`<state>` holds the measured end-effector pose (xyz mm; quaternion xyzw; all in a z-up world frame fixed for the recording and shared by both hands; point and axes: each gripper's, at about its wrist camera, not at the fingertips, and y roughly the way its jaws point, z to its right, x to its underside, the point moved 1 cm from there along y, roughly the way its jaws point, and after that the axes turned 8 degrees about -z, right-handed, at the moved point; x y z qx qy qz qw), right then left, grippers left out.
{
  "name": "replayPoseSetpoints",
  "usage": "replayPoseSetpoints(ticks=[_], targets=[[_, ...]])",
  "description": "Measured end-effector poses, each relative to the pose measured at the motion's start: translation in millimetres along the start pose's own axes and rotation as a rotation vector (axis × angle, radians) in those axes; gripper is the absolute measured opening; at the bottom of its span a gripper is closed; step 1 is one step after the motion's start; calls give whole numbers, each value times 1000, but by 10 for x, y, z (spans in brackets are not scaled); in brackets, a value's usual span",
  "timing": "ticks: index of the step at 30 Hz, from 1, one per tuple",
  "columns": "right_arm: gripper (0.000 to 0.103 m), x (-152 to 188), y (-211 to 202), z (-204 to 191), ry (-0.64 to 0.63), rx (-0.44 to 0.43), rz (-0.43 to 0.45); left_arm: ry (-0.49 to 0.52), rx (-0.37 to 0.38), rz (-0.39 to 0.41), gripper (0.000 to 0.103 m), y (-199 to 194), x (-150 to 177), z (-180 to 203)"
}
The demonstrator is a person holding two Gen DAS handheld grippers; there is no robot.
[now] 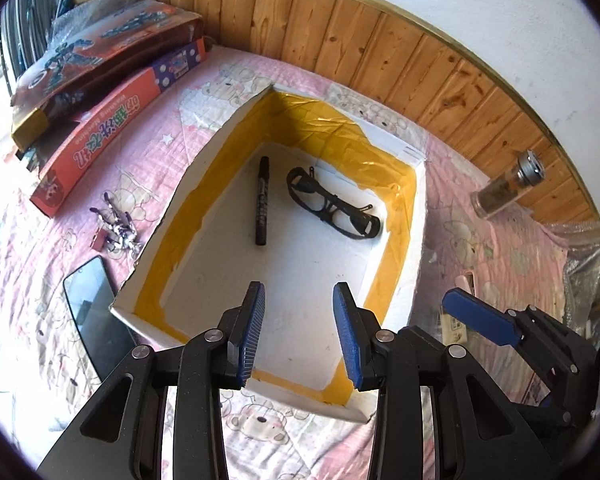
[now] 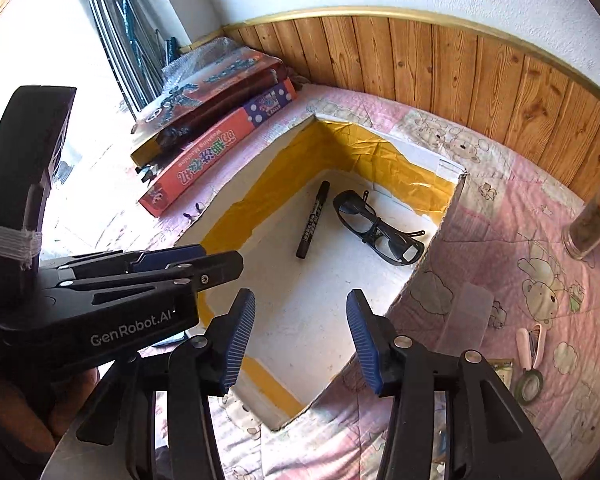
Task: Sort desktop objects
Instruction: 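Move both tools back toward the remaining items on the bedspread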
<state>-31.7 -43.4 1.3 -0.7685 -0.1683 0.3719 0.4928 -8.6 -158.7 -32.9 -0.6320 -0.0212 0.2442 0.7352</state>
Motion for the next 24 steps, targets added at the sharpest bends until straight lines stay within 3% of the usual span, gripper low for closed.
replayPoseSetpoints(ticks=[11, 24], targets=[[51, 666, -179, -27, 28, -11, 32, 68, 5, -23, 38, -26, 478, 149], [51, 1703, -277, 890, 346, 32, 15, 292, 101, -176, 40, 344, 910, 1098]])
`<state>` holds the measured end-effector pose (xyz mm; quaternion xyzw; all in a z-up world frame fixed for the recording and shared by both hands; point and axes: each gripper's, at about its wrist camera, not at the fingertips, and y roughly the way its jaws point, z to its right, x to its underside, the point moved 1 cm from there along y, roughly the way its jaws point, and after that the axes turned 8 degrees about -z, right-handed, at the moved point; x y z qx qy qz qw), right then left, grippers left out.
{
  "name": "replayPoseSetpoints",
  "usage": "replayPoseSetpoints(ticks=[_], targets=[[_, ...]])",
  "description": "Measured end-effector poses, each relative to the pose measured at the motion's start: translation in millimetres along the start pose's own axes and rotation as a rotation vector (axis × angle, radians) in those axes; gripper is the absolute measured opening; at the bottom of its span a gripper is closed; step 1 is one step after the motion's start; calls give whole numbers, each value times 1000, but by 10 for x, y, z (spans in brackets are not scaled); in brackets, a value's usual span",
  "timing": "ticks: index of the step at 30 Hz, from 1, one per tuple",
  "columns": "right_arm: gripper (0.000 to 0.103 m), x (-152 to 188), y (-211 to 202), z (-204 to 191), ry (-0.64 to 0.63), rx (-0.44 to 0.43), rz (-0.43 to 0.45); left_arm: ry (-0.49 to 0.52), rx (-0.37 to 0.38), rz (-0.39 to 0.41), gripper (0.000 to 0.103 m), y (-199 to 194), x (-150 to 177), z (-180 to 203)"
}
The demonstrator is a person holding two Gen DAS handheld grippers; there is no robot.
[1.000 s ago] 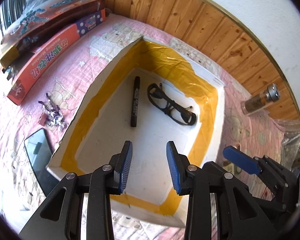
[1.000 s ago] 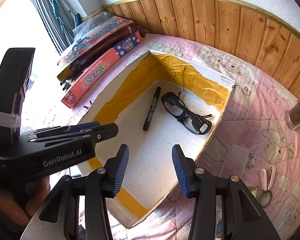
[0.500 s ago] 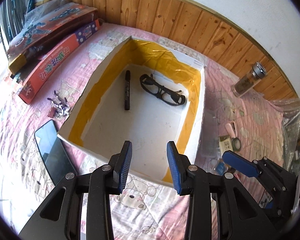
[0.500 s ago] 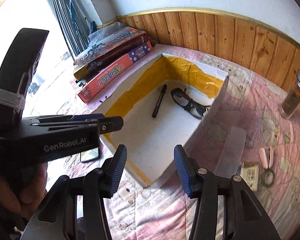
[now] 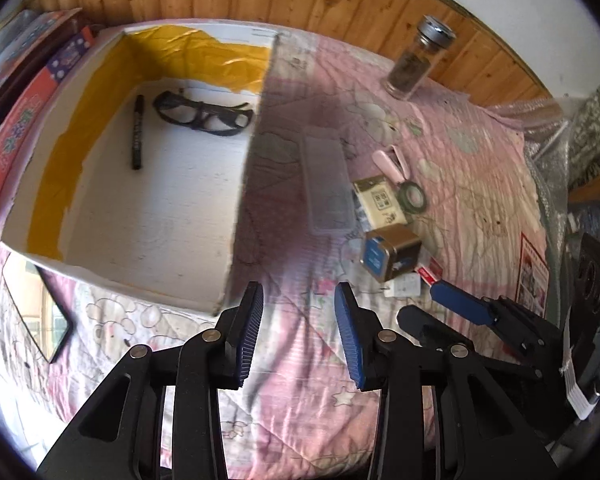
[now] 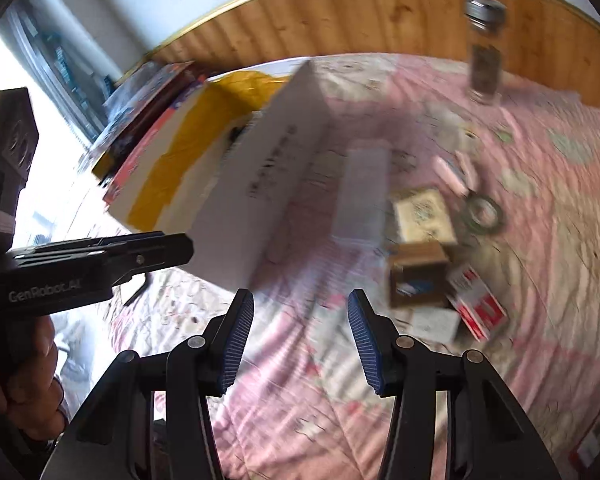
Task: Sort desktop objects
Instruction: 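Move both tools back toward the remaining items on the bedspread, then grasp the gold metal box with the left tool while the right tool grasps the red-white staple box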
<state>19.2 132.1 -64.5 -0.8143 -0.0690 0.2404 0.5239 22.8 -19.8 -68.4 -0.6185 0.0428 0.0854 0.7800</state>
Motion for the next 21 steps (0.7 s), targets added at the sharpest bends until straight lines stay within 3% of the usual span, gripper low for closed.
replayPoseSetpoints(ticks=[7, 13, 18, 21], targets=[[52, 138, -63, 700, 176, 53, 15, 113, 69, -101, 44, 396, -152, 489], [58, 174, 48, 962, 236, 34, -3, 94, 110, -199, 45, 787, -389, 675], [61, 165, 147, 1055, 209, 84, -27, 157, 82, -185, 48, 820, -485, 879], [61, 168, 197, 1156, 182, 141, -49, 300, 16, -129, 48, 767, -414, 1038]])
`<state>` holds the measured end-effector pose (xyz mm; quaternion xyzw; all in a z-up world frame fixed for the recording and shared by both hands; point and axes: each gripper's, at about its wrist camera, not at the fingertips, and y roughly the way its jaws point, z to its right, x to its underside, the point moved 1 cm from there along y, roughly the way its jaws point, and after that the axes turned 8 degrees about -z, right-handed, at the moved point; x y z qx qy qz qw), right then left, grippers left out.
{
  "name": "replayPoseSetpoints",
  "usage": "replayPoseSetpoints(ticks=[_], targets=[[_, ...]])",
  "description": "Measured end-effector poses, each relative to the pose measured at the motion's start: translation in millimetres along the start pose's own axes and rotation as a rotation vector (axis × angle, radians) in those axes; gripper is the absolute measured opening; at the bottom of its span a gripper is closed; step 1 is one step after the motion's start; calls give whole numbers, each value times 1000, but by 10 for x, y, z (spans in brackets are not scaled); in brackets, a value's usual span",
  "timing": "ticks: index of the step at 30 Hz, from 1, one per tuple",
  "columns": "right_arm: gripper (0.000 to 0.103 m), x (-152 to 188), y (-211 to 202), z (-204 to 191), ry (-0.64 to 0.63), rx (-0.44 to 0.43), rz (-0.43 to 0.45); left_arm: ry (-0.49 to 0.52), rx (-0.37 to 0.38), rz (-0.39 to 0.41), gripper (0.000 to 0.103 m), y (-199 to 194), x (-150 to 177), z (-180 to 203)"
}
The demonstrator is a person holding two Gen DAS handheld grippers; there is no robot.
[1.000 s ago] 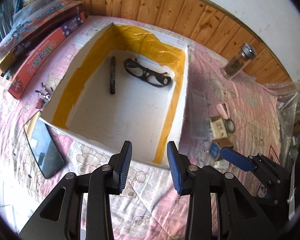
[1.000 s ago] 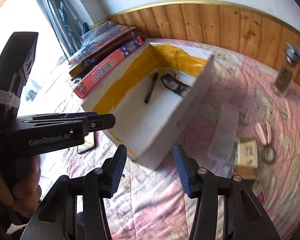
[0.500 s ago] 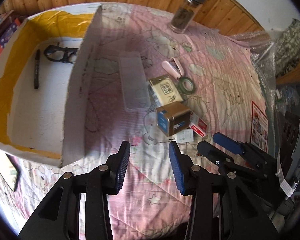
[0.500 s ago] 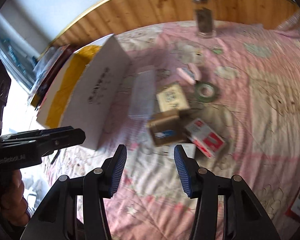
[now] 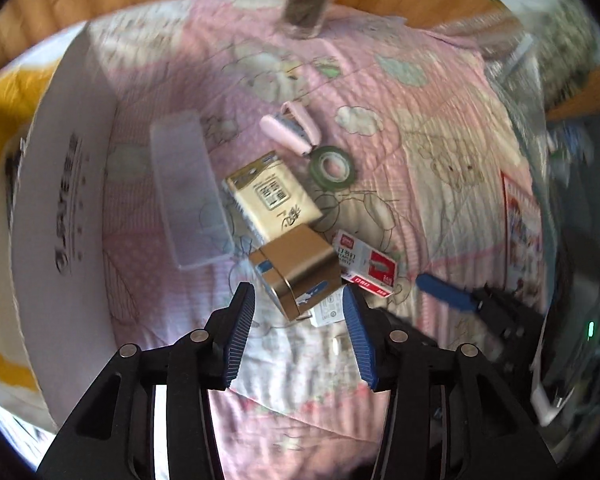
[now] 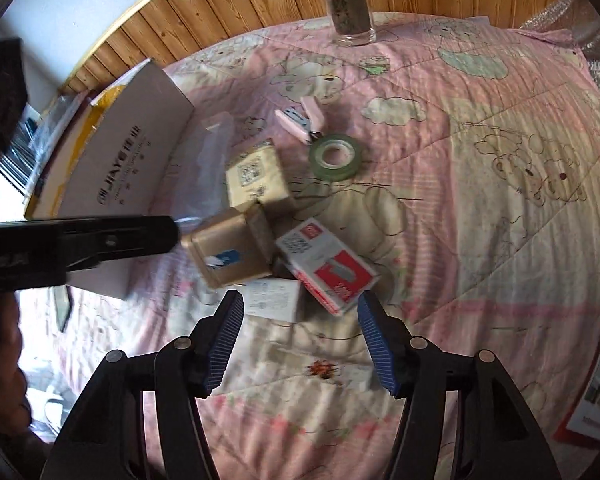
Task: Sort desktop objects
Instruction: 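Grasp the gold metal box with the left tool while the right tool grasps the red-white staple box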
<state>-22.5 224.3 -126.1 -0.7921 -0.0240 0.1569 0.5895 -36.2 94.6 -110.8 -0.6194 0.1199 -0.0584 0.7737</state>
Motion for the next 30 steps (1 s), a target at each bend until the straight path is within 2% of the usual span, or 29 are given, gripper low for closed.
replayPoseSetpoints(ticks=[3, 8, 10, 13, 15, 18, 22, 25, 29, 30], targets=[[61, -53, 68, 39, -64, 47, -32, 158, -109, 30, 48, 64, 73, 116], [61, -182, 281, -48, -244, 151, -101, 403, -257, 90, 48, 168, 141, 289], [61, -231, 369, -72, -297, 170, -122, 463, -271, 99, 48, 209, 135, 318], [61, -339, 415, -41, -317, 119, -131, 510, -237, 77, 49, 306, 82, 326], [61, -427, 452, 27, -299, 94, -145, 483, -212, 41, 51, 423, -13, 257], [61, -522, 552, 162, -251, 54, -184, 363, -98, 1, 62, 536, -180, 68], [61, -540, 537, 199, -241, 50, -181, 232, 21, -32, 63, 604, -291, -104], [61, -451, 527, 187, -302, 88, -198, 201, 33, -47, 64, 670, -304, -103], [65, -308, 570, 81, -439, 179, -201, 159, -7, -119, 63, 931, -307, -69], [67, -309, 580, 61, -443, 188, -195, 149, -7, -91, 63, 908, -323, -57]])
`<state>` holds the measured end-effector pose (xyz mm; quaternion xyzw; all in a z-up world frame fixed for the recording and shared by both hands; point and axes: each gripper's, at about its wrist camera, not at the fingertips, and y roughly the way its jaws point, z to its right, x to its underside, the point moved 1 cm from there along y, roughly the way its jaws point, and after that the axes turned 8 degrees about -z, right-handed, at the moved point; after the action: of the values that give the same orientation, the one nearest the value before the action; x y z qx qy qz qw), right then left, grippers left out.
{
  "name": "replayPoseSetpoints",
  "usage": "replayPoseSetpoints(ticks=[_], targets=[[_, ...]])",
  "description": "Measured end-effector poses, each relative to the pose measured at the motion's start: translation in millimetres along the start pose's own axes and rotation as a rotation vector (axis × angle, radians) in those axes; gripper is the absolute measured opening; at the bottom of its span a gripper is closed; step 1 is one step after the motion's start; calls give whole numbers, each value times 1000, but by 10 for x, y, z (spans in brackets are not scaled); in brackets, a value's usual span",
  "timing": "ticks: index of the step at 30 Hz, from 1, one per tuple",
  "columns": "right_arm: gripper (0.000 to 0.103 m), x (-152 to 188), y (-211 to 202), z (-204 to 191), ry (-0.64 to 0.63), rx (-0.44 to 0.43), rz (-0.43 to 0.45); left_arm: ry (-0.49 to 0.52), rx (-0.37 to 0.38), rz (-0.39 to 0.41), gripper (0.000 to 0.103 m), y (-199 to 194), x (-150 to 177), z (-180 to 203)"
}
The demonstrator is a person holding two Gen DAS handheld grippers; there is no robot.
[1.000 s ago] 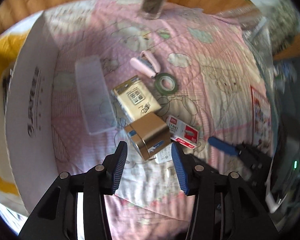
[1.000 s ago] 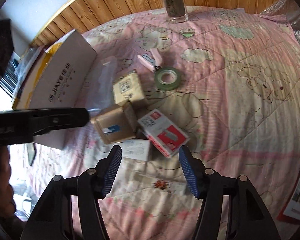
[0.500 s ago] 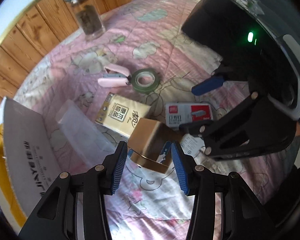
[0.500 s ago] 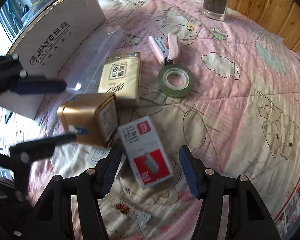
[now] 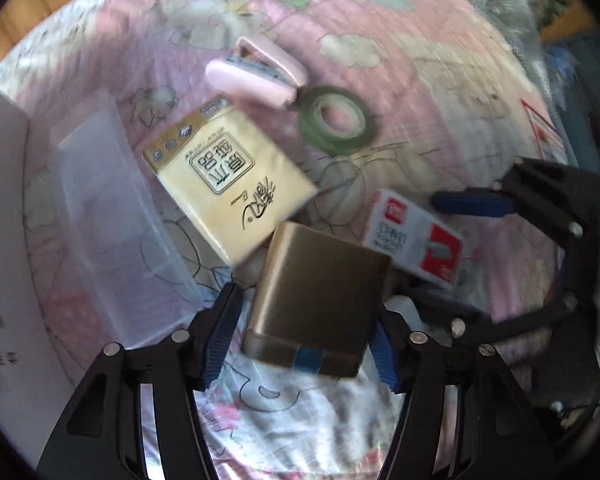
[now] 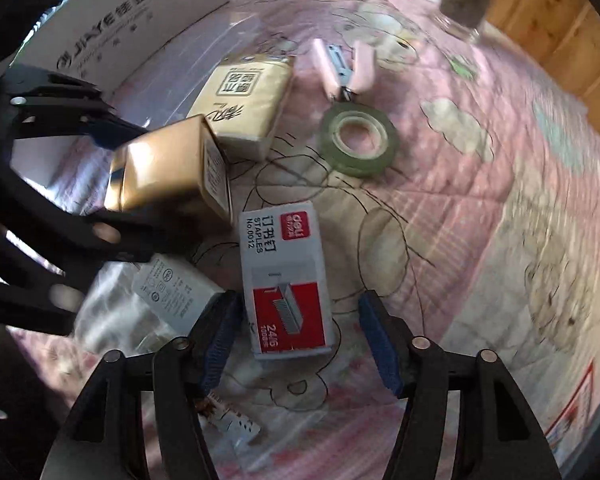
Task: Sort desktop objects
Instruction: 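Grasp the gold metal box with the left tool while the right tool grasps the red-white staple box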
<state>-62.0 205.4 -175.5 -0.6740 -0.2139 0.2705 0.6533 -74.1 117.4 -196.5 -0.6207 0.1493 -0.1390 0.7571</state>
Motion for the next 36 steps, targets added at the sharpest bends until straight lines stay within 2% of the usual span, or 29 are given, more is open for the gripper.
replayPoseSetpoints(ticks=[2, 4, 5, 6, 9, 11, 15, 19, 32, 35, 36], targets=[[70, -31, 4, 18, 30, -12, 20, -36, 9, 1, 62, -8, -66, -3], [68, -44, 0, 83, 72, -28, 50, -65, 33, 4, 60, -8, -101, -36], [64, -56, -6, 108, 85, -28, 58, -70, 28, 7, 55, -14, -108, -42], [61, -58, -14, 125, 96, -22, 61, -67, 28, 6, 54, -21, -102, -35], [39, -54, -57, 220, 143, -3, 54, -68, 25, 4, 54, -22, -84, -33], [39, -43, -77, 306, 183, -38, 39, -77, 26, 3, 54, -34, -61, -38], [39, -16, -143, 316, 199, -20, 35, -117, 36, 7, 53, -74, -30, -117], [39, 43, -282, 362, 264, -75, 50, -157, 57, 29, 53, -201, 86, -155], [39, 102, -842, 244, 241, 2, 111, -208, 83, 134, 53, -712, 334, -139], [39, -112, -825, -99, 222, 16, 126, -225, 86, 163, 53, -838, 388, -153], [39, -106, -873, -95, 216, 20, 131, -232, 88, 171, 53, -884, 415, -171]])
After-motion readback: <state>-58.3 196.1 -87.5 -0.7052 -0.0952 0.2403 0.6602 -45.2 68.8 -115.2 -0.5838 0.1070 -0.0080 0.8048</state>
